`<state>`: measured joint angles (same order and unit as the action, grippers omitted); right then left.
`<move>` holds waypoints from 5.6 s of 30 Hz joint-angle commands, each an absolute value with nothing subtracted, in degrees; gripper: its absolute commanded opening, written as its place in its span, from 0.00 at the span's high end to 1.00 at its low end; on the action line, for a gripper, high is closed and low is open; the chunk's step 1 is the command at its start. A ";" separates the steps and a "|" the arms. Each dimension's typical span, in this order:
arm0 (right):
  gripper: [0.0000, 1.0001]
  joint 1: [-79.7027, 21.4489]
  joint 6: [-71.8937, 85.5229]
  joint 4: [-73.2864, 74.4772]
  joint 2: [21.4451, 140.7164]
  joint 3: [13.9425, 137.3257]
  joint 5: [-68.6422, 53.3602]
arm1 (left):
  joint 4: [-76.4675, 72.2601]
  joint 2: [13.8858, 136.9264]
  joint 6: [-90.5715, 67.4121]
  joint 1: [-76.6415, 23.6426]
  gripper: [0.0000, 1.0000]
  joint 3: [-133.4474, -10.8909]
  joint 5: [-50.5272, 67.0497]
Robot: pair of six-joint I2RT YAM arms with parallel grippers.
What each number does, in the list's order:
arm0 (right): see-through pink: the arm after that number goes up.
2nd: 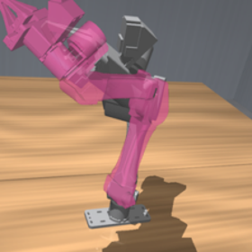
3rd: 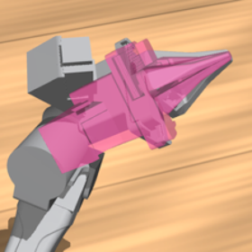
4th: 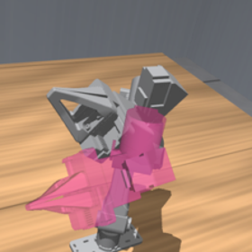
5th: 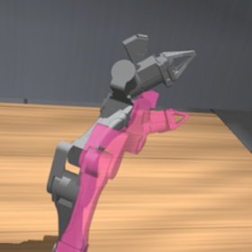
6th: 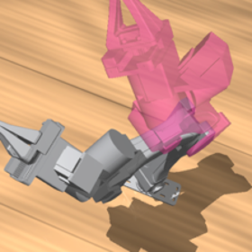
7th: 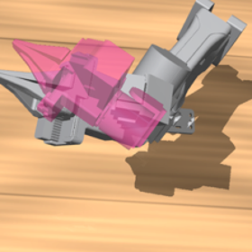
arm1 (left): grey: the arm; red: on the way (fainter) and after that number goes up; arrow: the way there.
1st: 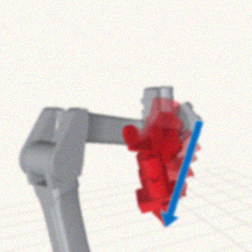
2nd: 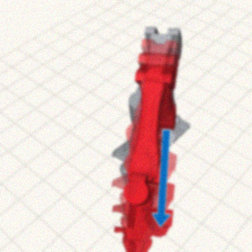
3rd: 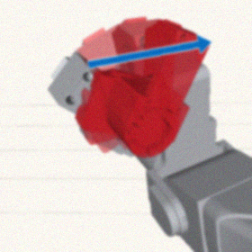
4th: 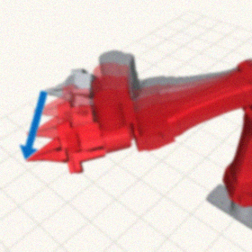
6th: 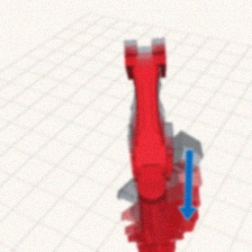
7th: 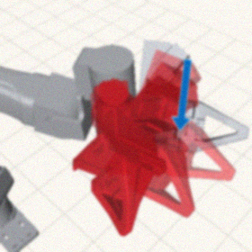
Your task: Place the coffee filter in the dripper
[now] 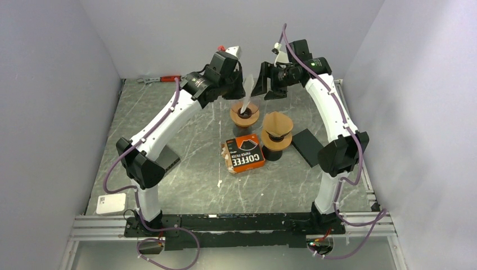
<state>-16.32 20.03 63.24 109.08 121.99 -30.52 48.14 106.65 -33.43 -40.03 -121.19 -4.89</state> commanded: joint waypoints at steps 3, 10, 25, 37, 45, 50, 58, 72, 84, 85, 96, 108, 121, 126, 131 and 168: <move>0.25 -16.35 19.28 58.76 105.55 122.92 -35.17 | 46.13 103.87 -35.44 -39.33 1.00 -121.29 -3.16; 0.19 -16.40 20.27 53.82 99.76 117.49 -35.51 | 46.88 104.59 -35.32 -38.84 1.00 -121.80 -2.28; 0.18 -17.39 20.52 62.22 109.71 127.53 -29.37 | 46.11 103.73 -35.73 -38.85 1.00 -121.01 -0.87; 0.38 -17.64 15.66 67.55 111.29 126.27 -25.23 | 46.68 103.60 -40.28 -36.43 1.00 -119.80 0.49; 0.44 -18.10 13.92 69.71 113.03 128.39 -22.03 | 47.90 102.73 -44.48 -33.64 1.00 -117.42 2.32; 0.44 -18.17 13.77 68.98 112.98 128.27 -22.13 | 47.33 102.22 -44.52 -33.14 1.00 -116.99 2.62; 0.37 -18.26 15.23 65.52 113.24 128.04 -25.02 | 42.89 103.03 -44.36 -33.13 1.00 -116.68 9.55; 0.37 -18.71 13.68 65.86 115.31 129.49 -22.68 | 39.07 99.53 -44.11 -33.05 1.00 -113.03 10.05; 0.38 -19.37 9.93 66.15 114.20 126.83 -21.18 | 47.60 99.92 -42.38 -33.04 1.00 -115.05 3.11; 0.38 -19.49 9.78 66.09 114.29 126.84 -21.37 | 47.49 99.93 -42.30 -33.00 1.00 -114.88 3.19; 0.36 -19.69 11.25 64.07 114.89 128.28 -26.91 | 49.25 102.39 -42.86 -32.86 1.00 -115.45 4.47; 0.36 -19.69 8.75 64.59 115.54 126.05 -24.52 | 48.87 105.01 -42.68 -32.22 1.00 -112.98 6.63; 0.36 -19.64 8.97 64.11 118.84 125.06 -22.62 | 50.54 109.20 -42.18 -31.75 1.00 -114.91 8.66; 0.36 -19.69 8.88 64.48 119.83 124.41 -21.45 | 52.22 110.99 -42.10 -31.33 1.00 -117.02 8.78; 0.36 -19.68 8.25 65.10 120.48 124.60 -20.63 | 52.37 111.36 -41.90 -31.19 1.00 -117.32 9.31; 0.32 -16.36 13.96 62.62 113.47 122.41 -28.87 | 56.81 112.92 -32.66 -29.53 0.23 -123.01 10.49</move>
<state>-17.26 12.93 64.55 116.88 123.48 -26.72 55.70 111.18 -33.41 -30.02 -121.30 7.99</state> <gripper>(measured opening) 0.684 0.776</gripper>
